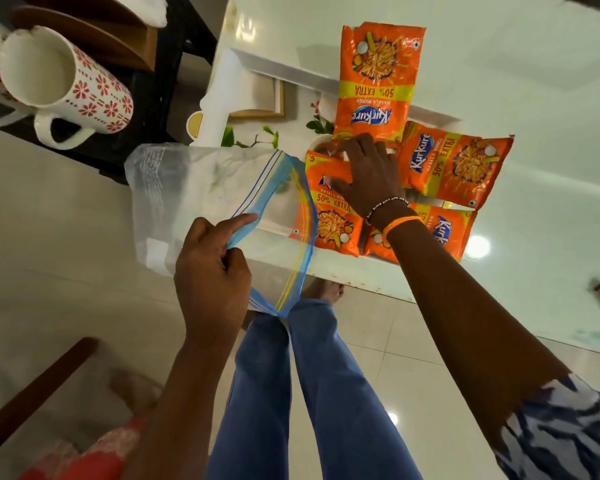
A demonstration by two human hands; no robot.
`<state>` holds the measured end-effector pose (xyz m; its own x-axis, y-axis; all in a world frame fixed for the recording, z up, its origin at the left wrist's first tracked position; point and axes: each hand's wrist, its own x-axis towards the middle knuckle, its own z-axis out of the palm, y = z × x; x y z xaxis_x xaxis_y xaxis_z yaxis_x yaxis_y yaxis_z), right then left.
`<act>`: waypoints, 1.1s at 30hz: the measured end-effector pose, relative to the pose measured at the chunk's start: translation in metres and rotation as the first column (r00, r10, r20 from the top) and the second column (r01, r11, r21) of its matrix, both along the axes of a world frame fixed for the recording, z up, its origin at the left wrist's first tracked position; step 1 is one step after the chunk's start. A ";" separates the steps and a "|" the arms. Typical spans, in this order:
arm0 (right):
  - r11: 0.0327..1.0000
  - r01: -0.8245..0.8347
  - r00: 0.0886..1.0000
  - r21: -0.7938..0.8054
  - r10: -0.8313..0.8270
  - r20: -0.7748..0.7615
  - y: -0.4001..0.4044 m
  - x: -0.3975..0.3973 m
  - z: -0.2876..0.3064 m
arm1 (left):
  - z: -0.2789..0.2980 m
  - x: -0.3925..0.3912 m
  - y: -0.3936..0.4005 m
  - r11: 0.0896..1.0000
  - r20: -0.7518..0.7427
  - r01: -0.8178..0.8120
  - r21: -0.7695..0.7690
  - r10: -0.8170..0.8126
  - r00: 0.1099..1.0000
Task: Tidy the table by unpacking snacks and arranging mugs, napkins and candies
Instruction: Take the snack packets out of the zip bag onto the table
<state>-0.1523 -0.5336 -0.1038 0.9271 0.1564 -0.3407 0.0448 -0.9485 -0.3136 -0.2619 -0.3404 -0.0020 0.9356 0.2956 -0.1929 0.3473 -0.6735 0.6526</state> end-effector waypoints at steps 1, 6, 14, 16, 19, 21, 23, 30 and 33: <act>0.999 -0.029 0.998 -0.026 0.027 -0.050 0.004 -0.002 0.000 | 0.001 -0.001 0.002 1.000 -0.003 -0.003 0.006 0.003 1.000; 0.997 0.041 0.983 -0.070 -0.053 -0.177 0.011 0.001 0.007 | 0.006 -0.004 0.013 1.000 0.015 0.028 0.005 -0.028 0.999; 0.803 0.481 0.866 0.353 -0.374 -0.331 -0.013 -0.029 0.060 | 0.022 -0.001 0.026 0.998 0.034 0.067 -0.003 -0.066 0.997; 0.549 0.675 0.732 0.493 -0.581 -0.356 -0.010 -0.053 0.066 | 0.026 0.000 0.029 0.997 0.040 0.075 -0.010 -0.075 0.996; -0.054 0.850 0.368 0.524 -0.652 -0.663 0.009 -0.091 0.062 | 0.029 -0.001 0.032 0.996 0.042 0.080 -0.030 -0.079 0.996; -0.284 0.851 0.228 0.441 -0.557 -0.799 0.030 -0.113 0.053 | 0.030 -0.003 0.033 0.994 0.045 0.092 -0.057 -0.090 0.995; -0.382 0.835 0.173 0.396 -0.500 -0.848 0.049 -0.127 0.043 | 0.029 -0.004 0.034 0.990 0.042 0.111 -0.084 -0.108 0.993; -0.301 0.910 0.099 0.283 -0.506 -0.857 0.074 -0.164 0.022 | 0.022 -0.009 0.034 0.970 0.024 0.171 -0.170 -0.170 0.985; 0.129 0.901 0.408 0.414 -0.578 -0.706 0.095 -0.186 0.031 | 0.025 -0.011 0.032 0.963 0.020 0.148 -0.224 -0.147 0.989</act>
